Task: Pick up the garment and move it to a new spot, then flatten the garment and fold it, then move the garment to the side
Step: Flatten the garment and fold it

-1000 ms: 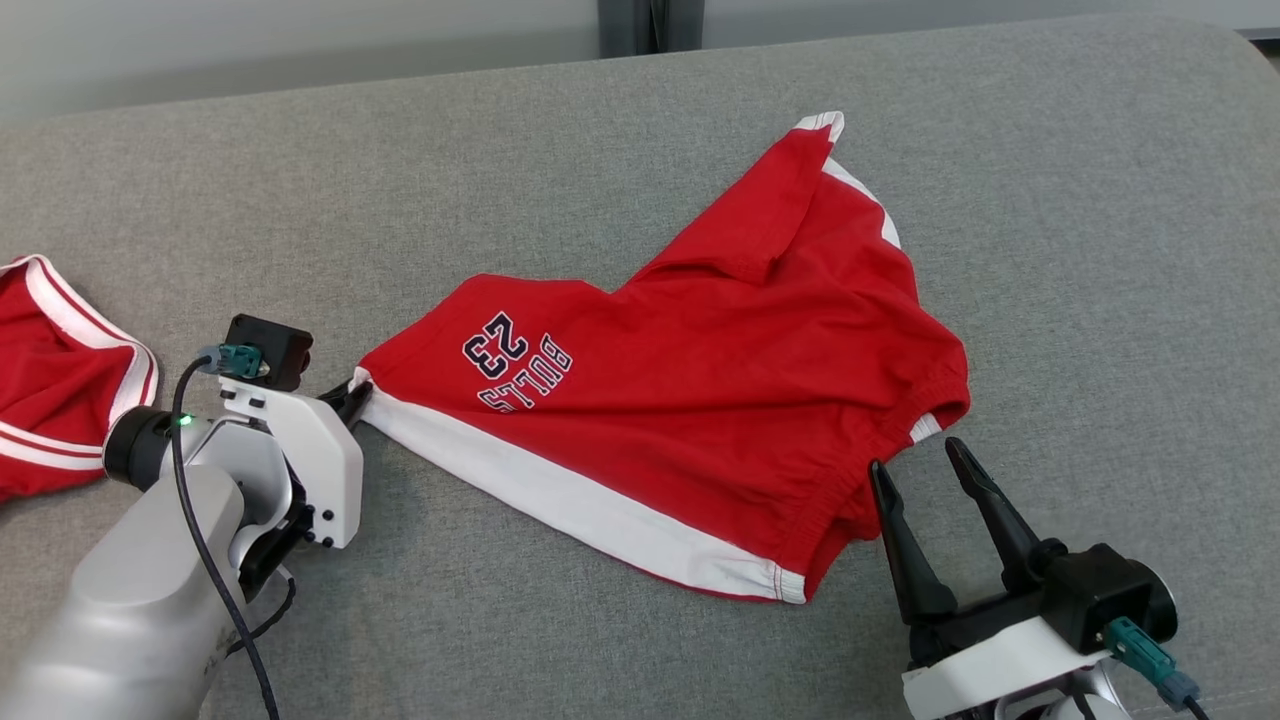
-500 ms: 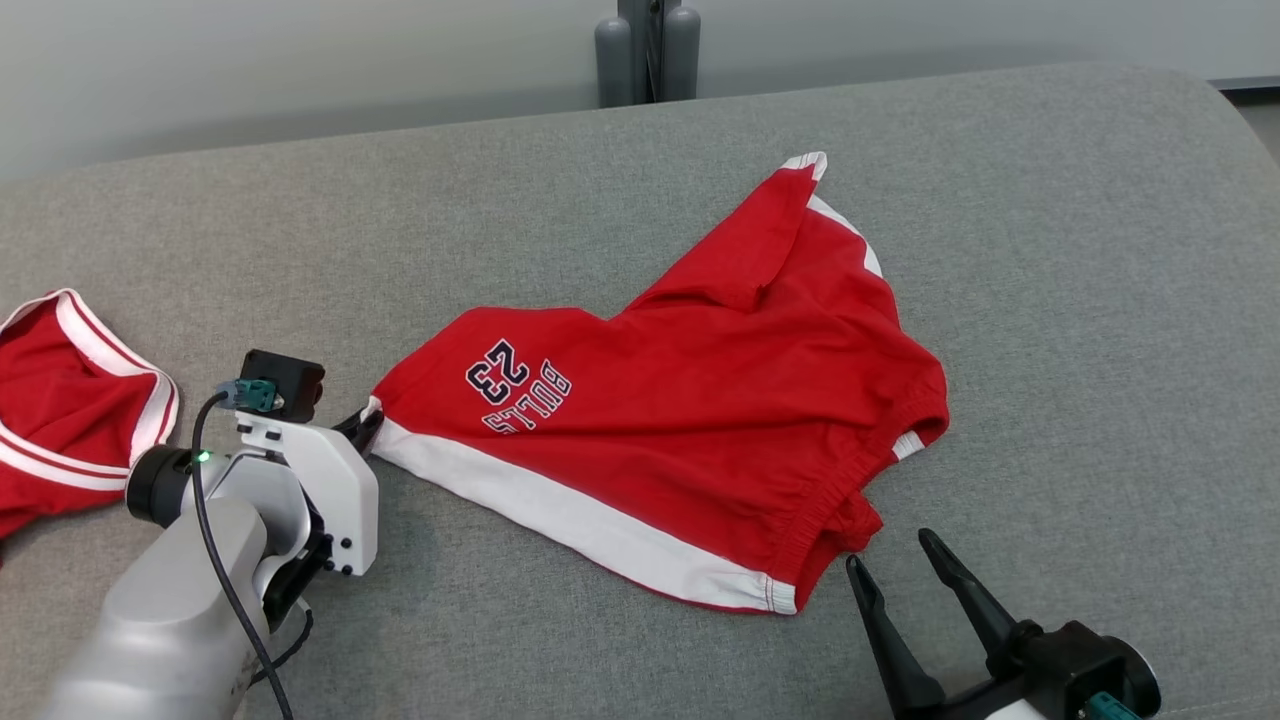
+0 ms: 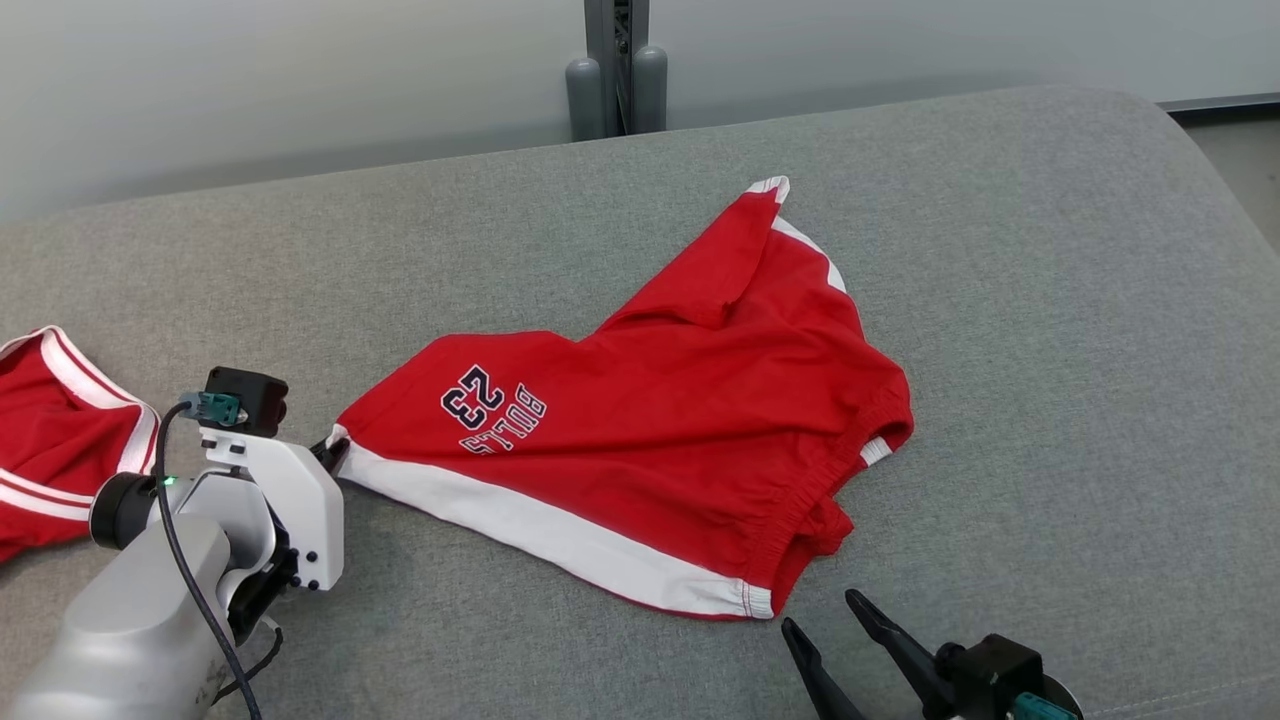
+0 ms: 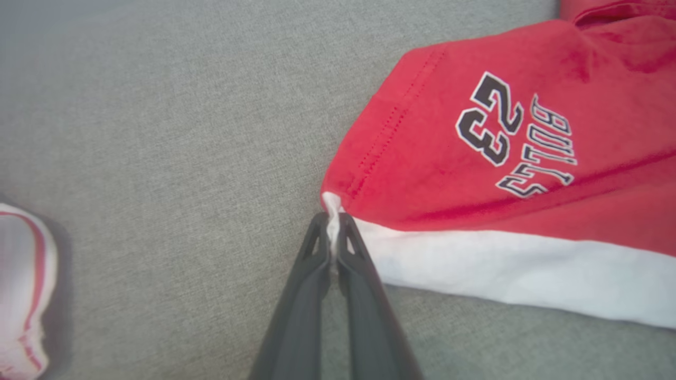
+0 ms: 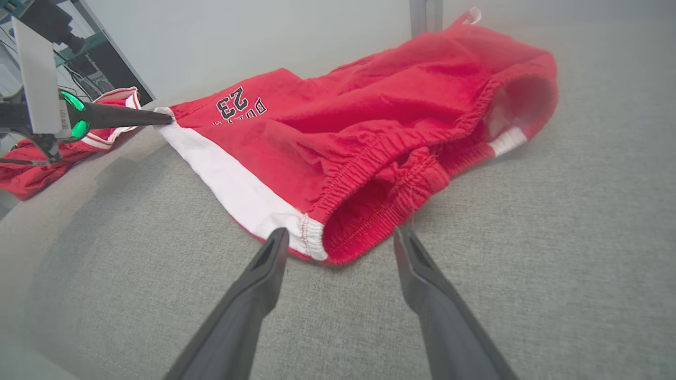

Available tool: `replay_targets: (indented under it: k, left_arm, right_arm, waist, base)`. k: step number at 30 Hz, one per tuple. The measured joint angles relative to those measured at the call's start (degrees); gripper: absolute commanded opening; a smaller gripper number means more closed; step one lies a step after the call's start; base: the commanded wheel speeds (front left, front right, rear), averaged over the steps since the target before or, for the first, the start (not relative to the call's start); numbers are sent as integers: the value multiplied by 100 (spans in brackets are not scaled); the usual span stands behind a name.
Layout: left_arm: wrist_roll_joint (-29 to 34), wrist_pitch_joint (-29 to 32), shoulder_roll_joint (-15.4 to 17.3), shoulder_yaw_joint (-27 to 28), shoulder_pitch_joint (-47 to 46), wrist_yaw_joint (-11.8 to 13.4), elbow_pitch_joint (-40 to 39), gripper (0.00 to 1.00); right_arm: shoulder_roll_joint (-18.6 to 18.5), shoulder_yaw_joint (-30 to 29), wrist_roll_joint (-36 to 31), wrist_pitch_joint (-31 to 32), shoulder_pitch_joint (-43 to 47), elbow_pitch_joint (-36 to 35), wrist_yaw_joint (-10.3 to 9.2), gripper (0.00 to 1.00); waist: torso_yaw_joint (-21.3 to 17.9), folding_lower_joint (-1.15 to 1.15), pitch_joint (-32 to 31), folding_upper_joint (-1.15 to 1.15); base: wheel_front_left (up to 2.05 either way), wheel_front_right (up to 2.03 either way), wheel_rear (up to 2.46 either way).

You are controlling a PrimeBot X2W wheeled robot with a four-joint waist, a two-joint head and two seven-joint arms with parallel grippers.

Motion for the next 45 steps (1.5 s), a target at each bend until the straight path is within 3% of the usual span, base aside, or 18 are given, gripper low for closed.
replay_targets:
  k: [8, 29, 31, 32, 35, 37, 45]
  left_arm:
    - [-149, -3, 105, -107, -66, 0, -19, 0]
    - [-331, -68, 212, -385, -512, -1, -43, 0]
    - [-345, -85, 224, -408, -526, -1, -29, 0]
    - [-346, -86, 223, -419, -527, -1, -23, 0]
    - [-357, -92, 222, -456, -556, -1, -16, 0]
    - [-388, -96, 221, -480, -564, -1, -8, 0]
    - [-459, -190, 224, -561, -564, -1, 21, 0]
  right_arm:
    - [-120, 387, 213, 89, -358, 94, 0, 100]
    - [-65, 1869, 854, -175, -1652, 1352, 0, 100]
    - [-67, 1962, 945, -208, -1733, 1428, 0, 77]
    - [-69, 2002, 988, -223, -1772, 1466, 0, 56]
    - [-69, 2087, 1085, -274, -1856, 1557, 0, 28]
    - [-69, 2149, 1167, -316, -1894, 1597, 0, 0]
    - [-193, 2296, 1502, -386, -1960, 1571, 0, 0]
  waist:
    - [-24, 0, 39, 0]
    - [27, 0, 470, 0]
    - [40, 0, 487, 0]
    - [47, 0, 493, 0]
    - [66, 0, 500, 0]
    - [78, 0, 500, 0]
    - [132, 0, 464, 0]
  base:
    - [0, 0, 0]
    - [0, 0, 0]
    - [0, 0, 0]
    - [0, 0, 0]
    - [0, 0, 0]
    - [0, 0, 0]
    - [0, 0, 0]
